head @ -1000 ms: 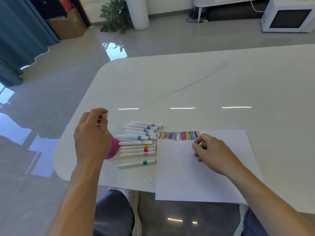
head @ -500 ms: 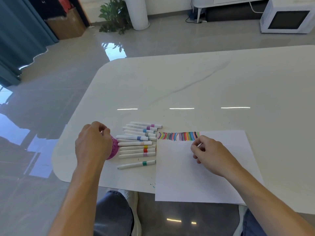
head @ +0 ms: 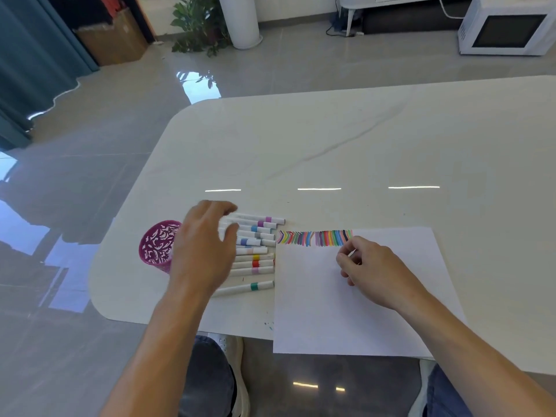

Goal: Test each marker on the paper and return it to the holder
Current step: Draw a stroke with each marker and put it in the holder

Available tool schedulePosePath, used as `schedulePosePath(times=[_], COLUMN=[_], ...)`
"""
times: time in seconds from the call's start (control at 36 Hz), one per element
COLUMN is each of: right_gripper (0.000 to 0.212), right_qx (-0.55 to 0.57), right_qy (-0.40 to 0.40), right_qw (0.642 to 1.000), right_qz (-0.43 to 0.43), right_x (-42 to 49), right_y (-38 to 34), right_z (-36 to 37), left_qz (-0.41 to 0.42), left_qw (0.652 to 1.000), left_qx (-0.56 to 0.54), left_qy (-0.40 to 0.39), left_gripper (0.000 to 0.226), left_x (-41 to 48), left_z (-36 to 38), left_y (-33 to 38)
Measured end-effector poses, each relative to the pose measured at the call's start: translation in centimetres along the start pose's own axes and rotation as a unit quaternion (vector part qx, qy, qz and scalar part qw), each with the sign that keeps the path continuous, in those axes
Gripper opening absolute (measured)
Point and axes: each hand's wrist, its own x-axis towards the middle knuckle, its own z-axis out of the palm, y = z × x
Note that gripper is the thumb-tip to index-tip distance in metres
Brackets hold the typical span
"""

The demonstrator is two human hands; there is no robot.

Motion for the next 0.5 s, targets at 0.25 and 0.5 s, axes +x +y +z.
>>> schedulePosePath(times=[0.25, 0.5], right_gripper=[0.01, 0.01], right_qx=[-0.007, -0.016], right_qy=[0.008, 0.008], right_qw=[1.0, 1.0], right_qz=[0.001, 0.002], right_x=[0.2, 0.1], right_y=[0.0, 0.1], right_z=[0.0, -0.2], left_qz=[-0.001, -0.013], left_qw=[0.95, 0.943], left_qx=[0.094, 0.101], left_qy=[-0.297, -0.318], left_gripper=[0.017, 0.014], left_x=[-1.7, -1.0], left_z=[3.2, 4.2], left_y=[1.1, 0.7])
